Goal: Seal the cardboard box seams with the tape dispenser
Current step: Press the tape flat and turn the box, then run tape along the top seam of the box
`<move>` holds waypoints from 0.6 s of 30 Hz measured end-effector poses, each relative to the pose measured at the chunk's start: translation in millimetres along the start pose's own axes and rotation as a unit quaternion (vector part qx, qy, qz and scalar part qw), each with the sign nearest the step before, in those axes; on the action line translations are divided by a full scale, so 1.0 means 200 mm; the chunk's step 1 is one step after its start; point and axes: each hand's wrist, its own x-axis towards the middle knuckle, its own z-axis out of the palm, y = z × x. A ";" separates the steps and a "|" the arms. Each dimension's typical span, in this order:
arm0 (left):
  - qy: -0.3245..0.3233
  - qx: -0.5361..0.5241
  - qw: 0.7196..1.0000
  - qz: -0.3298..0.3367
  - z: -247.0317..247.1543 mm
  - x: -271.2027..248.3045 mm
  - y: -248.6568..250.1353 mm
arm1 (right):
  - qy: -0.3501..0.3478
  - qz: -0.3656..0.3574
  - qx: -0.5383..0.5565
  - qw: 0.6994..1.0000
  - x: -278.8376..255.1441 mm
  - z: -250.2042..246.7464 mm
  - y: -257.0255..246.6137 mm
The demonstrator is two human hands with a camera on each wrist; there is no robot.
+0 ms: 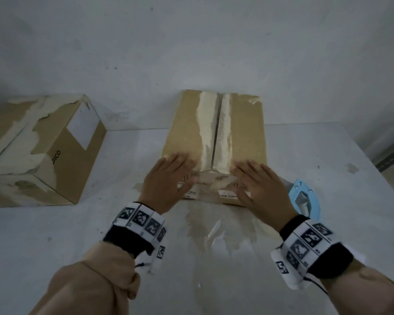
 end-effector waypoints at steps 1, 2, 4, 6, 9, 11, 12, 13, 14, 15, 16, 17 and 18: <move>-0.004 -0.014 1.000 -0.013 -0.01 -0.01 -0.04 | 0.004 0.007 0.003 1.000 -0.03 0.00 0.04; -0.002 -0.022 1.000 -0.020 0.00 -0.02 -0.08 | 0.004 0.020 0.013 1.000 -0.07 0.00 0.07; 0.027 -0.032 0.999 -0.021 0.02 -0.02 -0.09 | 0.013 0.042 0.046 0.998 -0.11 0.01 0.11; 0.048 -0.069 0.996 -0.029 0.04 -0.02 -0.06 | 0.035 0.064 0.091 0.993 -0.12 0.03 0.11; 0.132 -0.098 0.986 -0.034 0.04 0.01 -0.02 | 0.059 0.094 0.136 0.984 -0.11 0.04 0.07; 0.164 -0.103 0.979 -0.058 0.02 0.03 0.00 | 0.052 0.098 0.150 0.983 -0.12 0.03 0.04; 0.177 -0.094 0.976 -0.082 0.01 0.04 0.02 | 0.053 0.099 0.159 0.981 -0.12 0.01 0.04; 0.171 -0.080 0.975 -0.118 -0.01 0.06 0.04 | 0.060 0.103 0.169 0.978 -0.12 0.00 0.04; 0.147 -0.070 0.975 -0.154 -0.04 0.08 0.07 | 0.069 0.113 0.176 0.975 -0.13 0.00 0.05; 0.121 -0.063 0.974 -0.183 -0.07 0.11 0.10 | 0.079 0.133 0.177 0.972 -0.16 0.00 0.06; 0.105 -0.059 0.972 -0.200 -0.08 0.13 0.12 | 0.093 0.157 0.170 0.968 -0.19 0.02 0.08; 0.097 -0.061 0.972 -0.205 -0.08 0.15 0.12 | 0.106 0.181 0.156 0.965 -0.23 0.03 0.11; 0.088 -0.064 0.973 -0.202 -0.07 0.16 0.12 | 0.111 0.204 0.137 0.963 -0.28 0.05 0.14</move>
